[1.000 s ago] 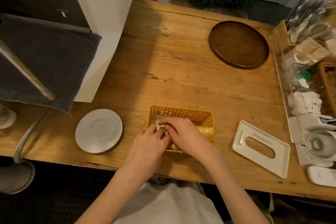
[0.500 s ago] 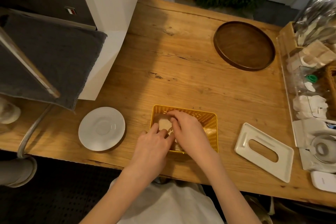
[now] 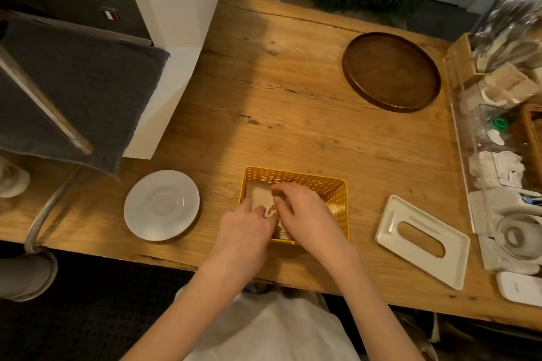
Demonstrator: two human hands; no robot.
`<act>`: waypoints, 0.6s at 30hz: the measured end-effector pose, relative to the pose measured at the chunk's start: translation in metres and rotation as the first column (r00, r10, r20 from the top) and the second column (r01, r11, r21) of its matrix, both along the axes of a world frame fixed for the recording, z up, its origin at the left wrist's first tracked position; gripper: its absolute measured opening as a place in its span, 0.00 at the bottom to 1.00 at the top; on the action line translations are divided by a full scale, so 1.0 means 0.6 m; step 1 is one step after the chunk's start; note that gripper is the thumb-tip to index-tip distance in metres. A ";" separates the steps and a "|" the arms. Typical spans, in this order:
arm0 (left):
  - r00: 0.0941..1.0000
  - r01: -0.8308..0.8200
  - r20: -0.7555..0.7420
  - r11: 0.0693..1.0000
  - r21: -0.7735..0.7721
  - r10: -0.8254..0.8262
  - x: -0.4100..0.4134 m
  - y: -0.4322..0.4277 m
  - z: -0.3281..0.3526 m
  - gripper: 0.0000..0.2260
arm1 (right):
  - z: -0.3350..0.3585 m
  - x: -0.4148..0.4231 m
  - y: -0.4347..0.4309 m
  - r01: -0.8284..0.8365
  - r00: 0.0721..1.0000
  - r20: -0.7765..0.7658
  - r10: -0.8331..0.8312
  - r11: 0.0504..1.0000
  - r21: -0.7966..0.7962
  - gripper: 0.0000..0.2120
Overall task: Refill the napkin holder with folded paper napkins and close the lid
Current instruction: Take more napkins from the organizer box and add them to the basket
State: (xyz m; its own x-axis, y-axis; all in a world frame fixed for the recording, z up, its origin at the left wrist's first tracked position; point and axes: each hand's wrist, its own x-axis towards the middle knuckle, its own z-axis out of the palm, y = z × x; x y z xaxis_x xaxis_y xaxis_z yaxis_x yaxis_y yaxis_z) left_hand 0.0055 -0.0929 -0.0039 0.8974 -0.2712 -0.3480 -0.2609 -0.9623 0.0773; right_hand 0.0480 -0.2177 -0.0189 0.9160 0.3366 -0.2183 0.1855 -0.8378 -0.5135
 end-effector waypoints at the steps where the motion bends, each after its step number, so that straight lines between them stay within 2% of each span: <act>1: 1.000 0.001 0.003 1.000 0.014 -0.001 0.001 -0.002 0.001 0.18 | -0.002 0.001 -0.002 0.007 1.000 -0.016 -0.007 1.000 0.016 0.15; 8: 1.000 -0.002 -0.012 0.999 0.052 0.003 0.010 -0.012 0.006 0.19 | -0.012 0.008 -0.012 0.045 0.995 -0.093 -0.041 0.998 0.041 0.16; 18: 1.000 -0.003 0.030 0.999 -0.032 0.003 0.002 -0.004 0.003 0.21 | -0.005 0.006 -0.017 0.077 0.986 -0.151 -0.068 0.996 0.055 0.20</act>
State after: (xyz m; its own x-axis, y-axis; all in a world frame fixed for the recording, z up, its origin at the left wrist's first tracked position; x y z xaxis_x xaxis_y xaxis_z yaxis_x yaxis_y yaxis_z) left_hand 0.0065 -0.0955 -0.0020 0.9081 -0.2791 -0.3121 -0.2607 -0.9602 0.1001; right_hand 0.0517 -0.2281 -0.0220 0.8974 0.2868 -0.3351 0.0431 -0.8131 -0.5805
